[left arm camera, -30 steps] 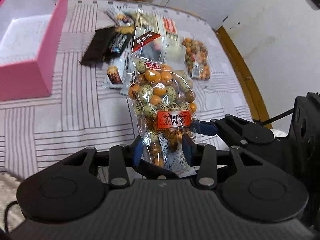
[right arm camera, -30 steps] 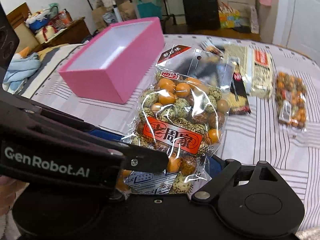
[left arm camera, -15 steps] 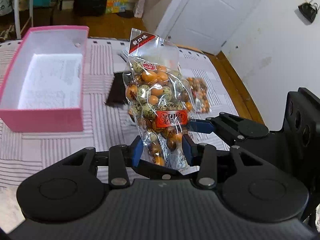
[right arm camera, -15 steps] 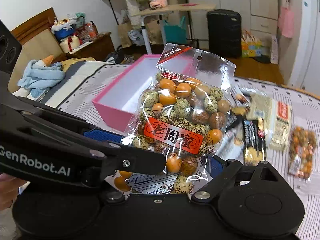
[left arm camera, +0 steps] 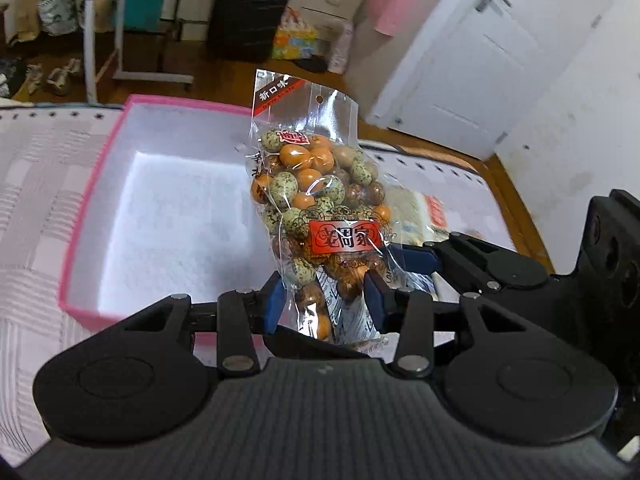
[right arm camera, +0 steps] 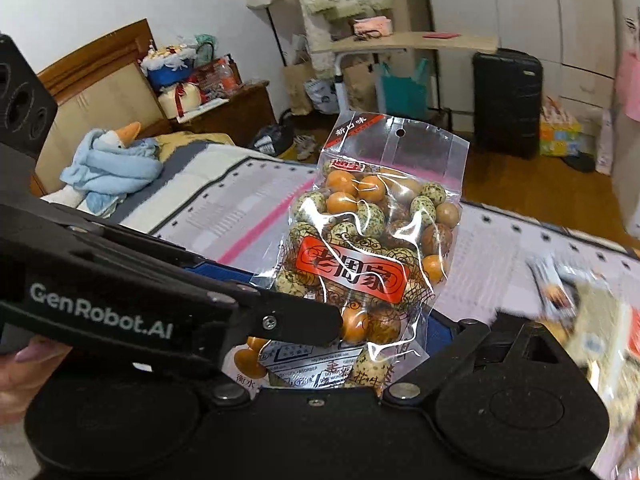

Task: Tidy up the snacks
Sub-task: 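Lift the peanut bag with the left tool and carry it over the pink box, then lower the peanut bag into the pink box and open the left tool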

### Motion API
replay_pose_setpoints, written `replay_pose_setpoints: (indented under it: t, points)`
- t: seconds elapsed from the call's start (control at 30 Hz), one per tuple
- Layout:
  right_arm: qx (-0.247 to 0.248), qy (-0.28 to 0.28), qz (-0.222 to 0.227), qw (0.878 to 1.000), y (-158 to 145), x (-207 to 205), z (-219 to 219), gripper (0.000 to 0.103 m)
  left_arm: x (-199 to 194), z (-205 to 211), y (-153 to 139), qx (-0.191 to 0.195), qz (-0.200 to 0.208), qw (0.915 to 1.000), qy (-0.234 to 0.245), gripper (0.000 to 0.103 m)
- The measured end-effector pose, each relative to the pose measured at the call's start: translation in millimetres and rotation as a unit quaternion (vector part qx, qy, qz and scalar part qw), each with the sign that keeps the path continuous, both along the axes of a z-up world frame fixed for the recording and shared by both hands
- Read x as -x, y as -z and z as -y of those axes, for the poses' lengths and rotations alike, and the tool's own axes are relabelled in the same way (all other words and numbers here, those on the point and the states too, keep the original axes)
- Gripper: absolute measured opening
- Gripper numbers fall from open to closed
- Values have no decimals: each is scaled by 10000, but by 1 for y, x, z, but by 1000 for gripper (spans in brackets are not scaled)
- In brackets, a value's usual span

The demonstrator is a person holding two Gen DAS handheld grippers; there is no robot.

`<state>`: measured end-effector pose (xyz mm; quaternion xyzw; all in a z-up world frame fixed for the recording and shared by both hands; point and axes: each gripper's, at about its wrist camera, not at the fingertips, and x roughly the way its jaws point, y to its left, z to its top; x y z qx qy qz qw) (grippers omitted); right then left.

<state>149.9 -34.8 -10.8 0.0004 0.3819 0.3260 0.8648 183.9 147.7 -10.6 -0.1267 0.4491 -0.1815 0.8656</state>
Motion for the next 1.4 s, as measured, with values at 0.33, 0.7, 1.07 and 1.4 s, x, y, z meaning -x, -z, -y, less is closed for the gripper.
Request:
replay_pose_setpoints:
  t: [0.33, 0.7, 1.07, 1.4]
  points:
    - [-572, -81, -541, 9969, 46, -67, -20, 90, -79, -44, 59, 128, -215, 9989, -384, 46]
    - [211, 131, -706, 9972, 78, -94, -46, 73, -121, -61, 120, 308, -861, 9952, -349, 48]
    - [1003, 253, -309, 9942, 80, -87, -65, 75, -128, -64, 141, 240, -1169, 9906, -663, 58]
    - [1304, 254, -54, 9911, 57, -62, -73, 75, -93, -67, 111, -208, -593, 9944, -850, 63]
